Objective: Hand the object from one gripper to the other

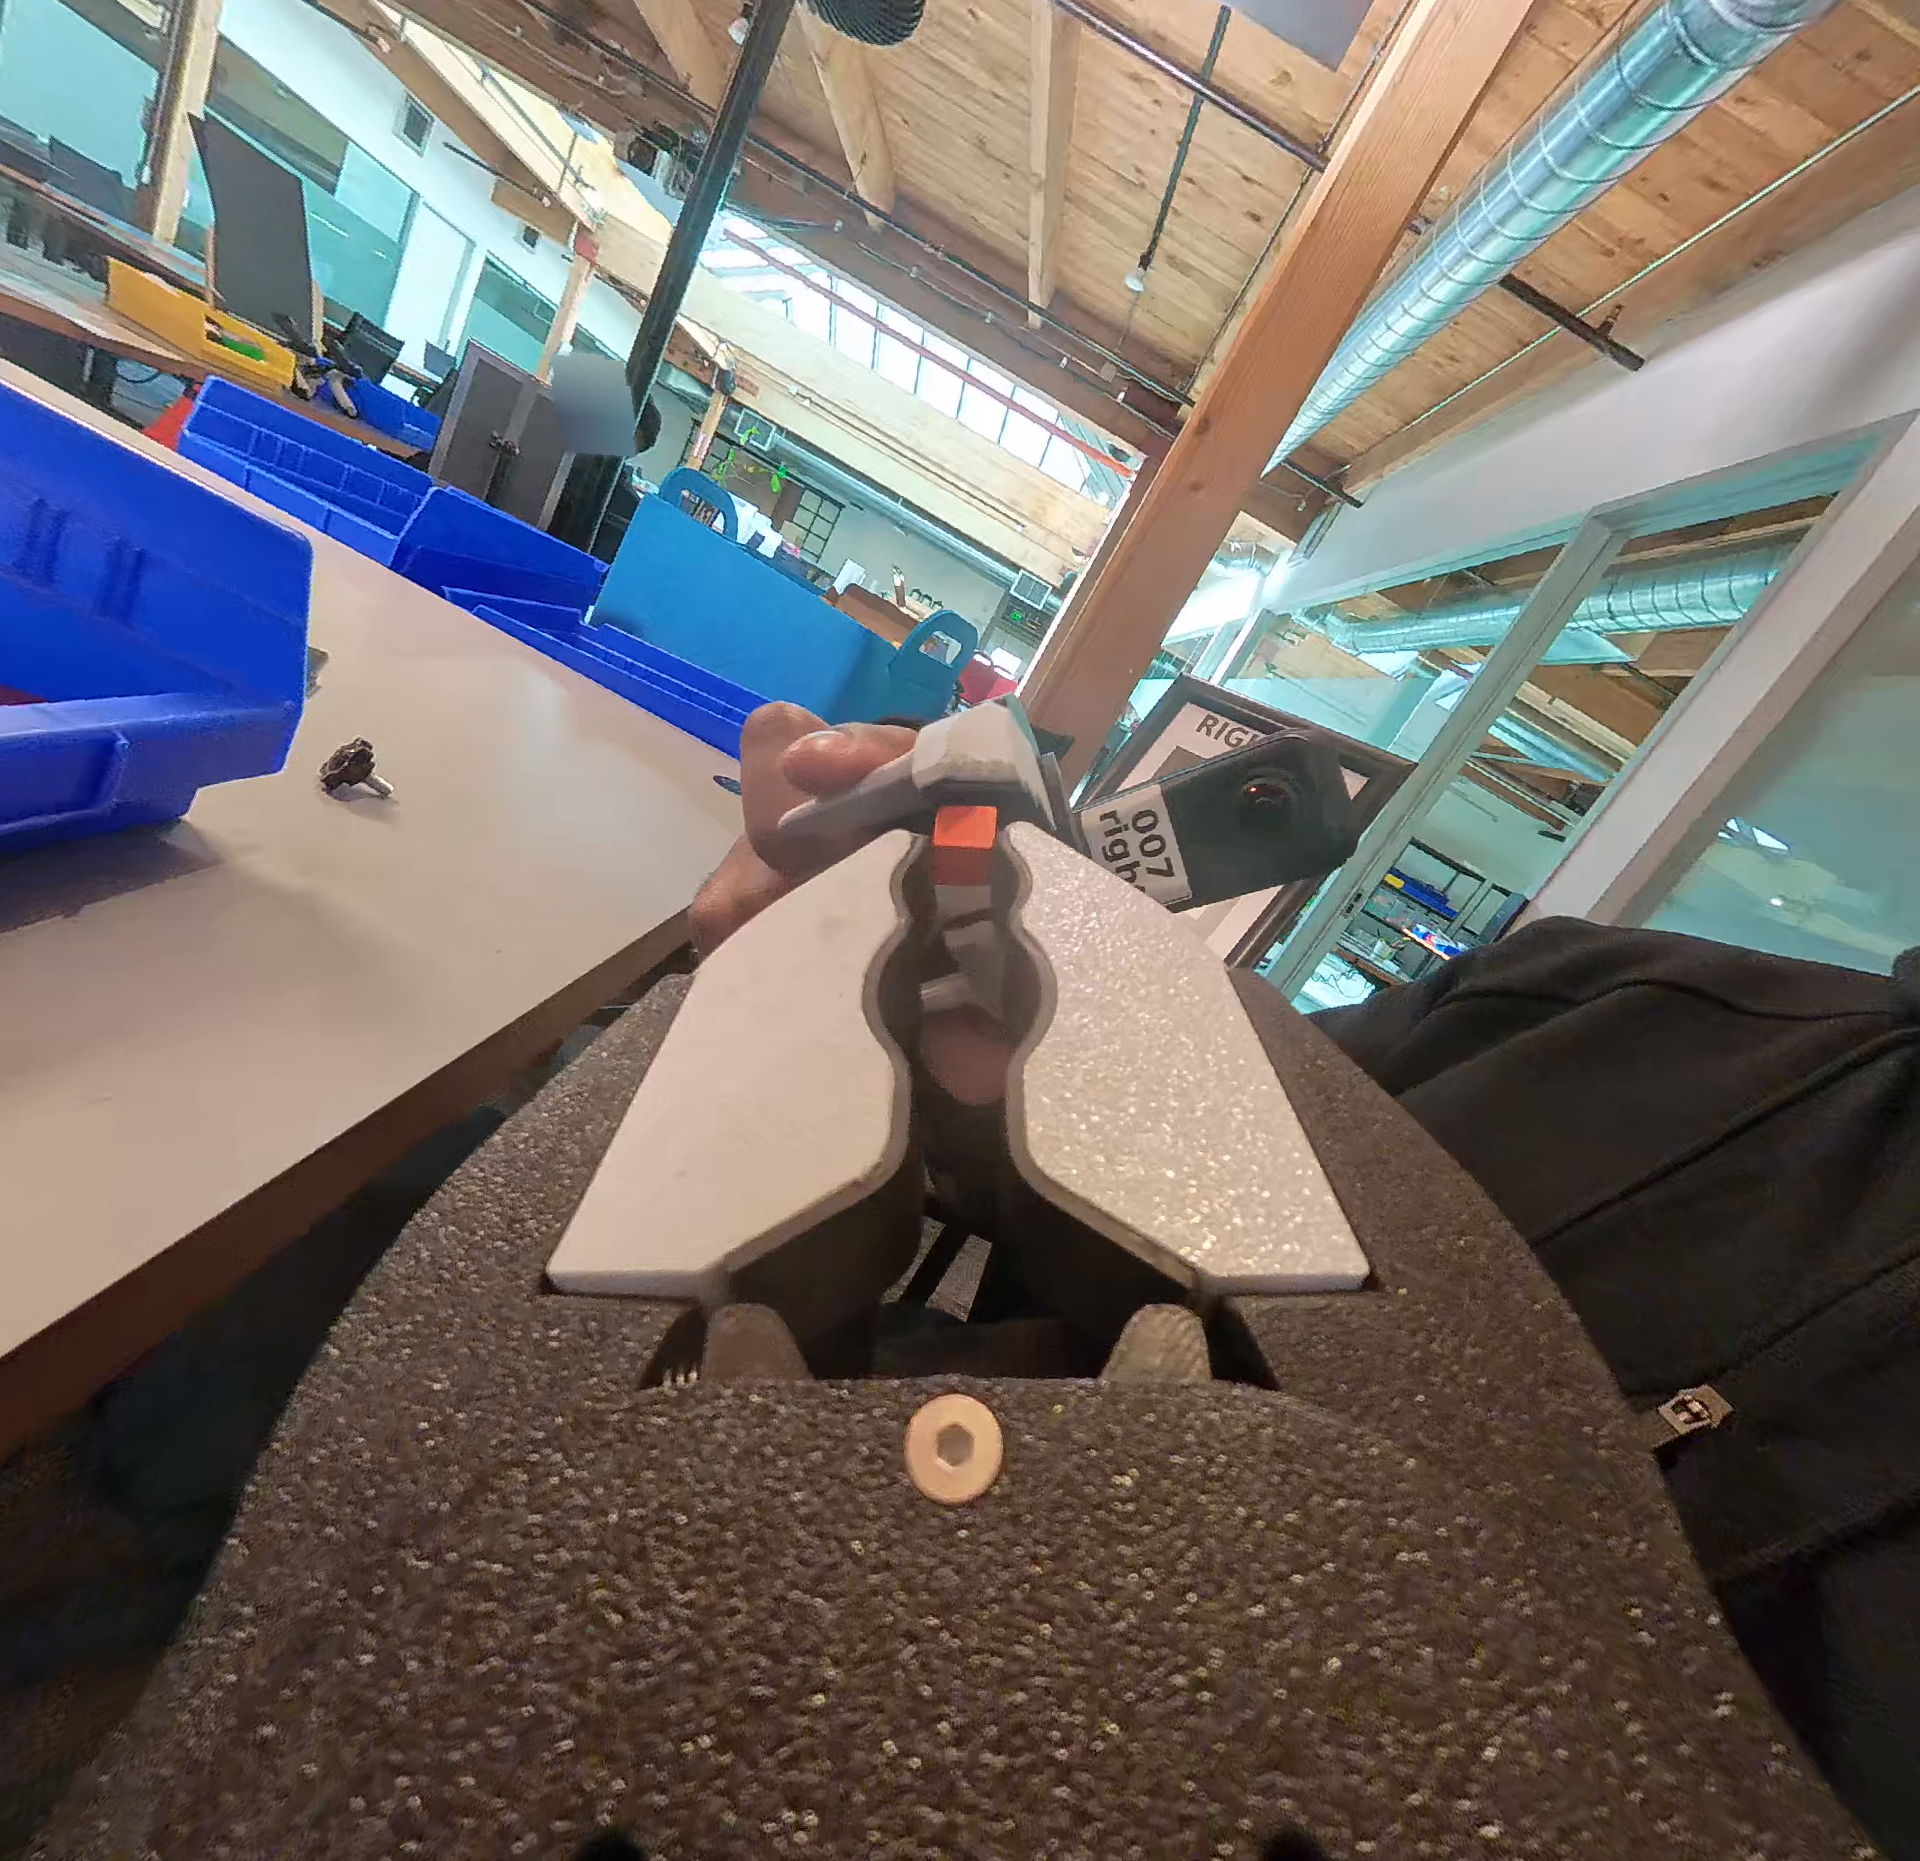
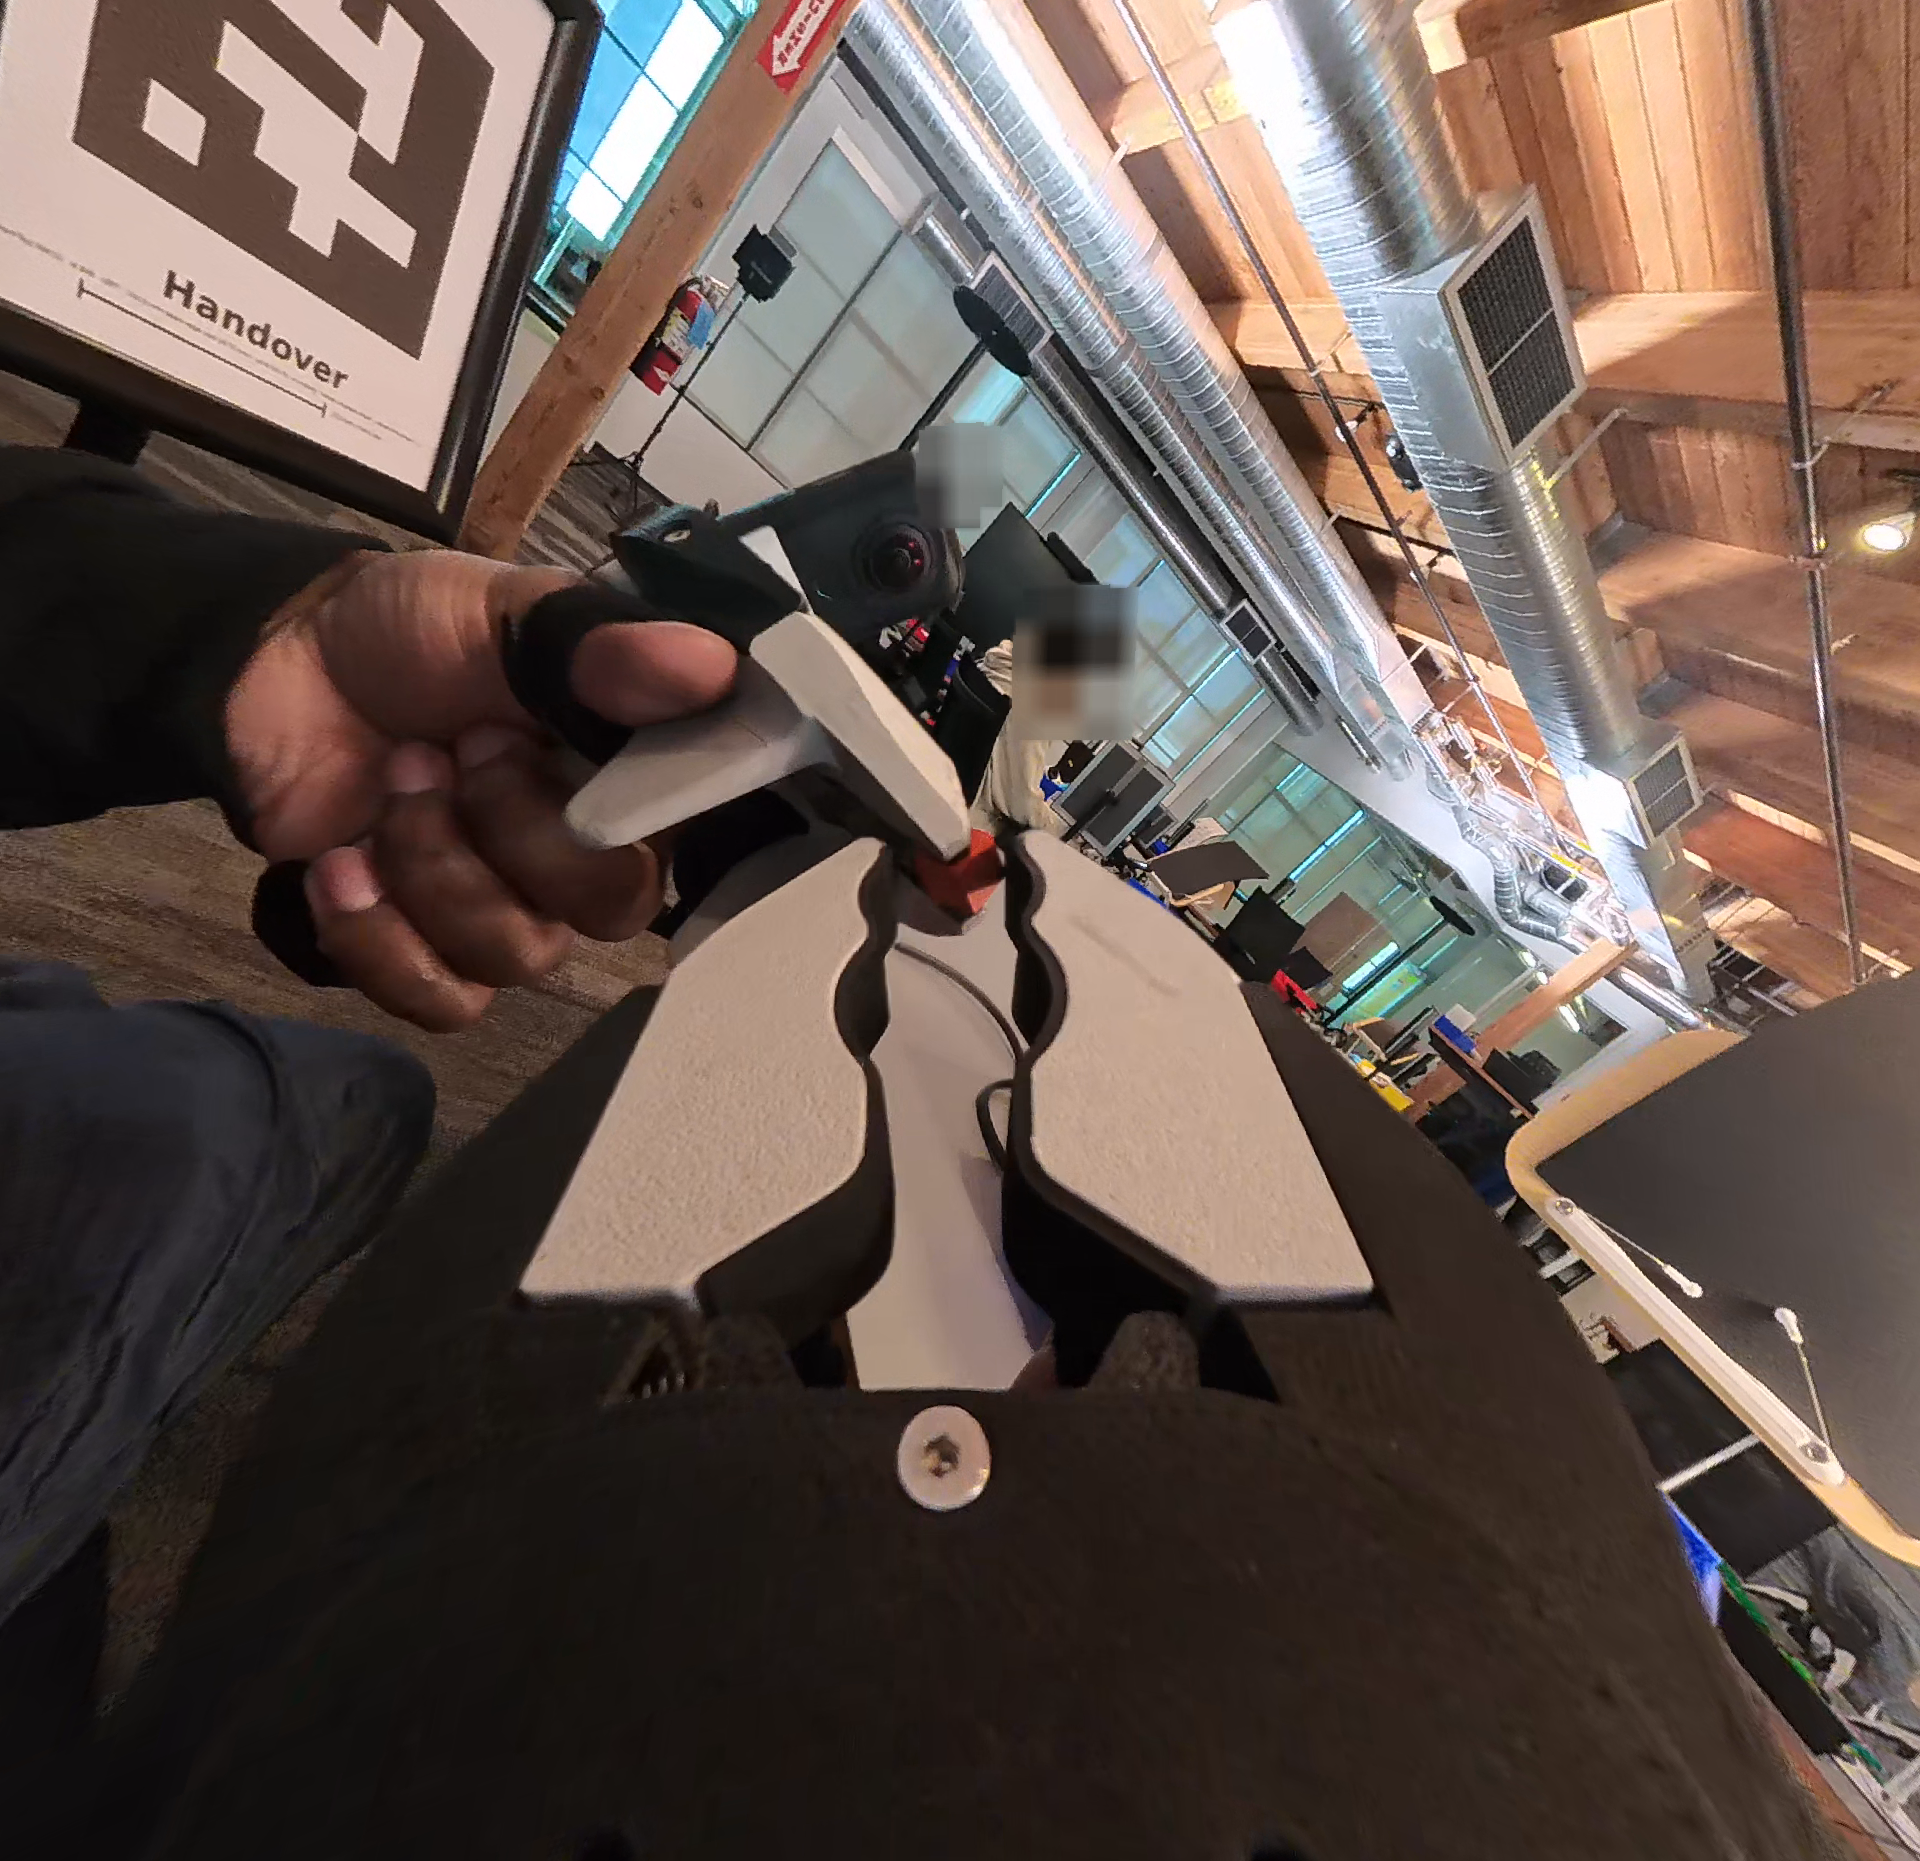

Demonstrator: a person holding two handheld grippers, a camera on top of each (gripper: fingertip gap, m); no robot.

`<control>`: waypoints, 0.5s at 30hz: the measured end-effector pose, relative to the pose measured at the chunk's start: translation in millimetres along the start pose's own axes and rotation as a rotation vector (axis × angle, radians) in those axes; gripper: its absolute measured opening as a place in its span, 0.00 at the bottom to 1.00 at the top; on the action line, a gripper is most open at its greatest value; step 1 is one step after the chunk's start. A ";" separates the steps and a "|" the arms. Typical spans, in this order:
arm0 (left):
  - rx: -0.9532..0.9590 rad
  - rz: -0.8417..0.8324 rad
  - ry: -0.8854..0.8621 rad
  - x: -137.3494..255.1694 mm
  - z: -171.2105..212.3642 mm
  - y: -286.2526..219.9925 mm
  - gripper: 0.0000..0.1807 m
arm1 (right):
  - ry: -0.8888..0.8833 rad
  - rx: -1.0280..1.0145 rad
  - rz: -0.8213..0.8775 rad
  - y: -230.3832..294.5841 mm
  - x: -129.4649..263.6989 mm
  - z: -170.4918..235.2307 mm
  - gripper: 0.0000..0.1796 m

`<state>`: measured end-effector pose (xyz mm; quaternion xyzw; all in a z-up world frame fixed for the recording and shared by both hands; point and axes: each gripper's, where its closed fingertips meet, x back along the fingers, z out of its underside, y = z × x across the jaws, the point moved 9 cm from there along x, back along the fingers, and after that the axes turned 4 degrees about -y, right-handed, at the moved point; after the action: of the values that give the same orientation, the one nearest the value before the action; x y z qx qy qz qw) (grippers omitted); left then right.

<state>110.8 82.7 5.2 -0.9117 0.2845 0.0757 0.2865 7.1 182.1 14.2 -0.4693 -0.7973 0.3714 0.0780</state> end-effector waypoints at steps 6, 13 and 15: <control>-0.022 -0.006 -0.001 -0.8 0.5 -1.9 0.06 | 0.006 -0.009 -0.004 -2.7 1.0 0.3 0.08; -0.205 -0.141 0.062 0.6 -10.8 -3.1 0.20 | 0.064 -0.036 0.020 -10.8 9.6 2.8 0.08; -0.239 -0.217 0.126 -2.9 -14.4 -6.4 0.20 | 0.108 -0.003 0.050 -12.2 12.0 3.6 0.08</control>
<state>111.7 80.2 21.0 -0.9677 0.1905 0.0205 0.1641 -9.6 186.5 17.1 -0.5086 -0.7805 0.3462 0.1110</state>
